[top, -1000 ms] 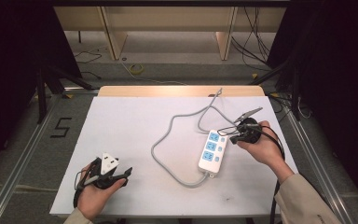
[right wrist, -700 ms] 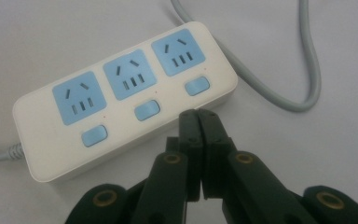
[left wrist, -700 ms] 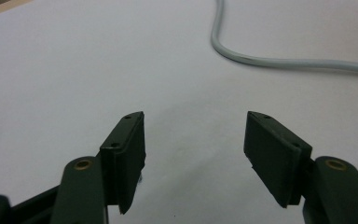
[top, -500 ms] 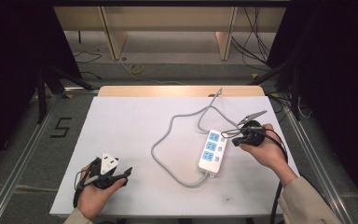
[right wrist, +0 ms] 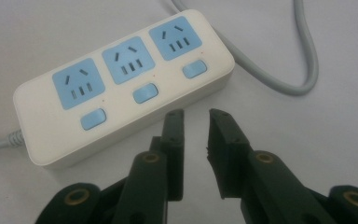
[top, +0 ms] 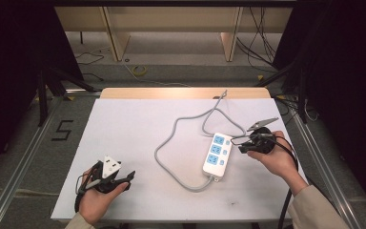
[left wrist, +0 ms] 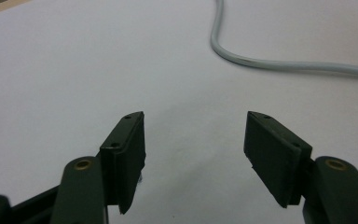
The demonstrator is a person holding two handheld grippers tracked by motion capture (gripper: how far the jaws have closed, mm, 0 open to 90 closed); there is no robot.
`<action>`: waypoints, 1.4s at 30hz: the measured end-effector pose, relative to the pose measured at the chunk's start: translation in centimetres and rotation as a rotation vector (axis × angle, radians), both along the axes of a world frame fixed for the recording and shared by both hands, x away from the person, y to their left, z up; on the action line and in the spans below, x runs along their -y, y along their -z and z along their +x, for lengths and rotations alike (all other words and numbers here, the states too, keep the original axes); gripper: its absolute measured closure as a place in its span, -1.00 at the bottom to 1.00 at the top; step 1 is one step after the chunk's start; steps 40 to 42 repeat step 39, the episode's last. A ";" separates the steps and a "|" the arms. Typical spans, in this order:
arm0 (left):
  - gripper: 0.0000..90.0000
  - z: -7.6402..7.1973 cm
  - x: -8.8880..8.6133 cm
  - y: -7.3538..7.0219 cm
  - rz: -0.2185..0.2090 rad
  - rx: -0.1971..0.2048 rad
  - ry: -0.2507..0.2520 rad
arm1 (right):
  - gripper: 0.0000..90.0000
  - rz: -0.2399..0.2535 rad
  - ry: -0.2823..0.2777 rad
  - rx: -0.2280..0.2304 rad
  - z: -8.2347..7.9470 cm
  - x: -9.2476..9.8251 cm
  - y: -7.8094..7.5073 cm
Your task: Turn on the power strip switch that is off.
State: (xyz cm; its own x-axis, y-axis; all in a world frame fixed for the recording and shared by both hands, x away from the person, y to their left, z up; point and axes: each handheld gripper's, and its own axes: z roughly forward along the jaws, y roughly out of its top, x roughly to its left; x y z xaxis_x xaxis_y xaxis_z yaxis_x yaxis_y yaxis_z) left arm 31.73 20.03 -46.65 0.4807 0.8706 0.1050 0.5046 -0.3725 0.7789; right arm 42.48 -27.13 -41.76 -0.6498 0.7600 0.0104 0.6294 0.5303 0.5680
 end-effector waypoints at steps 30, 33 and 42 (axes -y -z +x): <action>-0.15 0.0 0.0 0.2 -0.004 -0.009 -0.002 | 0.15 0.133 0.041 0.125 -4.9 2.4 3.4; -0.15 0.0 0.0 0.2 -0.004 -0.009 -0.002 | 0.13 0.147 0.047 0.151 -5.2 2.4 3.7; -0.15 0.2 0.0 0.3 -0.004 -0.013 0.000 | 0.06 0.173 0.058 0.169 -5.5 2.3 3.9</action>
